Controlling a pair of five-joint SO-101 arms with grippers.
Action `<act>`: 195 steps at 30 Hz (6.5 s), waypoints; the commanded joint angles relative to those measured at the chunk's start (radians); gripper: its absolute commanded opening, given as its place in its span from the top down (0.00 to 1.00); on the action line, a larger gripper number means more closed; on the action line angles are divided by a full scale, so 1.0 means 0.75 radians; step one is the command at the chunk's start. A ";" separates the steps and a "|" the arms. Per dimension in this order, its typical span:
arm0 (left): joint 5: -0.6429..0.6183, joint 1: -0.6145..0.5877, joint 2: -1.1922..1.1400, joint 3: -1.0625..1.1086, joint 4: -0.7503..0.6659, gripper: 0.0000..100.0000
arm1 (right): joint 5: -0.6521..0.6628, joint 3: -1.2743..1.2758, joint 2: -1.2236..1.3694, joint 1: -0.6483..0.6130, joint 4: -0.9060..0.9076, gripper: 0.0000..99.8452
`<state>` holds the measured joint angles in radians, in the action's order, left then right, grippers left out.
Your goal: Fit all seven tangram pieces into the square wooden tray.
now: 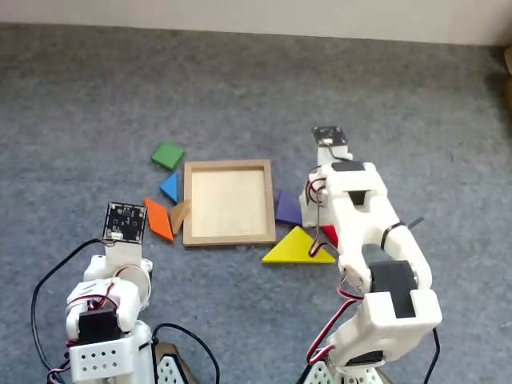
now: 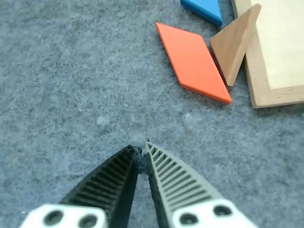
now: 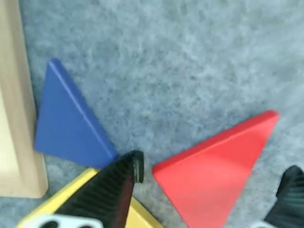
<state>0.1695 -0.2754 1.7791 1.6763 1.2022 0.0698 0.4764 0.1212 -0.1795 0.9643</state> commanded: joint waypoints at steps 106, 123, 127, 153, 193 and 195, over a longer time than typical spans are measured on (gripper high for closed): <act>0.004 -0.026 0.058 0.026 -0.025 0.99 | -0.471 -0.856 0.343 -0.584 0.181 0.81; 0.004 -0.021 0.058 0.026 -0.025 0.99 | -0.591 -0.858 0.394 -0.586 0.185 0.69; 0.006 -0.019 0.058 0.026 -0.025 0.99 | -0.585 -0.866 0.394 -0.584 0.283 0.69; 0.006 -0.021 0.058 0.026 -0.025 0.99 | -0.178 -0.695 0.312 -0.564 0.214 0.87; 0.004 -0.019 0.058 0.026 -0.025 0.99 | -0.084 -0.811 0.441 -0.343 0.310 0.87; 0.004 -0.021 0.058 0.026 -0.025 0.99 | -0.084 -0.815 0.439 -0.341 0.339 0.87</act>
<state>0.1695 -0.2754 1.7791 1.6763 1.1976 -0.0054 -0.0959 0.4557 -0.4618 1.1715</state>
